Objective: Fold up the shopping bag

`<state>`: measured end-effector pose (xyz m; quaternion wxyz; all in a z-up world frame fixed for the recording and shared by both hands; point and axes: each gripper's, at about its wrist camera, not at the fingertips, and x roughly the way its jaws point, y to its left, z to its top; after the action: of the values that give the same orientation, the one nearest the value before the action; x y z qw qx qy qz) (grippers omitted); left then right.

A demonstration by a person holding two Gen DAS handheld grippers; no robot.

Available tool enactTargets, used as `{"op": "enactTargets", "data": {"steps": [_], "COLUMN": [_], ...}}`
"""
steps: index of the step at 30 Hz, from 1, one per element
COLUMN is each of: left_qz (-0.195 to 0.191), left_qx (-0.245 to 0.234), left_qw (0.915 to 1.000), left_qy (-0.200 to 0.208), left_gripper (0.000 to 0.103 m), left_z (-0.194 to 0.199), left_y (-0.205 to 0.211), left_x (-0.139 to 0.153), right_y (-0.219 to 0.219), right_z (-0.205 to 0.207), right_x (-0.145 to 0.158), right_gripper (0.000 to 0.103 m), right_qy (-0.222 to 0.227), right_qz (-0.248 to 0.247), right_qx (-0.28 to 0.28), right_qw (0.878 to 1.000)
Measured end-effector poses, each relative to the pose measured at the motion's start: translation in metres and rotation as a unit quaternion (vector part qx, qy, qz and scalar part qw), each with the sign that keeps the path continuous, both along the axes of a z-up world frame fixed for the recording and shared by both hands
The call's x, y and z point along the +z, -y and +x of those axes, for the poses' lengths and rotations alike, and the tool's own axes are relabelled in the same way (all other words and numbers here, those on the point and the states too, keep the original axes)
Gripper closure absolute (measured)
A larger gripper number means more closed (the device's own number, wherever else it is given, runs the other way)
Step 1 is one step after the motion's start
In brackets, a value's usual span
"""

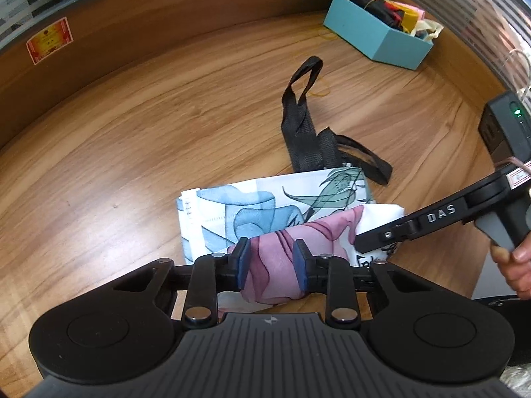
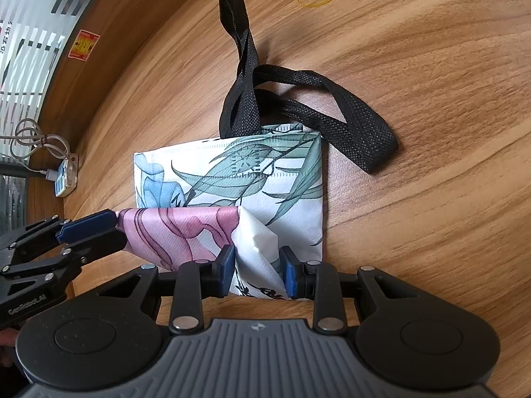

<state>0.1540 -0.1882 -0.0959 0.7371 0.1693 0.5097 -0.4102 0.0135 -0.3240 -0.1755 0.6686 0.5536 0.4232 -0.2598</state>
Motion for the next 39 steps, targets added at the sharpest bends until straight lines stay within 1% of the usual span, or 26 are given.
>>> {"op": "enactTargets", "data": {"steps": [3, 6, 11, 14, 17, 19, 22, 24, 27, 31, 33, 34, 36, 37, 39], "left_qz": [0.004, 0.01, 0.019, 0.018, 0.012, 0.012, 0.013, 0.013, 0.012, 0.01, 0.008, 0.008, 0.006, 0.005, 0.002], "left_qx": [0.012, 0.013, 0.016, 0.019, 0.029, 0.026, 0.022, 0.021, 0.018, 0.018, 0.018, 0.018, 0.018, 0.018, 0.02], "left_qw": [0.9999, 0.9998, 0.9997, 0.9996, 0.9995, 0.9995, 0.9997, 0.9997, 0.9998, 0.9998, 0.9998, 0.9998, 0.9998, 0.9998, 0.9998], "left_qy": [-0.007, -0.012, -0.003, 0.001, -0.007, -0.008, -0.006, -0.003, 0.0, -0.002, -0.004, -0.004, -0.005, -0.005, -0.004], "left_gripper": [0.081, 0.084, 0.089, 0.092, 0.095, 0.095, 0.096, 0.096, 0.097, 0.097, 0.097, 0.097, 0.097, 0.097, 0.097], "left_z": [0.006, 0.009, 0.007, 0.007, 0.012, 0.014, 0.014, 0.015, 0.015, 0.018, 0.019, 0.018, 0.018, 0.018, 0.016], "left_y": [0.0, 0.001, 0.003, 0.004, 0.005, 0.007, 0.009, 0.009, 0.009, 0.01, 0.01, 0.009, 0.009, 0.008, 0.007], "left_x": [-0.006, -0.013, -0.03, -0.039, -0.043, -0.044, -0.045, -0.045, -0.046, -0.046, -0.047, -0.047, -0.047, -0.047, -0.048], "right_y": [-0.001, -0.002, -0.002, -0.001, 0.001, 0.003, 0.002, -0.002, -0.008, -0.016, -0.026, -0.033, -0.044, -0.049, -0.055], "right_z": [0.0, 0.001, 0.002, 0.003, 0.005, 0.004, 0.001, -0.001, -0.006, 0.0, 0.014, 0.016, 0.028, 0.034, 0.04], "right_x": [0.001, 0.003, 0.004, 0.004, 0.005, 0.005, 0.007, 0.014, 0.031, 0.054, 0.067, 0.069, 0.072, 0.073, 0.074], "right_gripper": [0.07, 0.071, 0.072, 0.072, 0.072, 0.07, 0.069, 0.068, 0.068, 0.068, 0.068, 0.071, 0.072, 0.076, 0.083], "right_qy": [-0.002, -0.004, -0.005, -0.005, -0.006, -0.004, -0.002, -0.01, -0.025, -0.047, -0.061, -0.065, -0.075, -0.081, -0.084], "right_qz": [-0.004, -0.008, -0.011, -0.013, -0.016, -0.012, -0.006, -0.013, -0.045, -0.105, -0.159, -0.175, -0.212, -0.231, -0.243], "right_qx": [0.005, 0.007, 0.007, 0.003, 0.008, 0.004, -0.011, -0.015, -0.007, 0.029, 0.07, 0.082, 0.121, 0.142, 0.163], "right_qw": [1.0, 1.0, 1.0, 1.0, 1.0, 1.0, 1.0, 1.0, 0.999, 0.993, 0.983, 0.979, 0.967, 0.959, 0.952]}}
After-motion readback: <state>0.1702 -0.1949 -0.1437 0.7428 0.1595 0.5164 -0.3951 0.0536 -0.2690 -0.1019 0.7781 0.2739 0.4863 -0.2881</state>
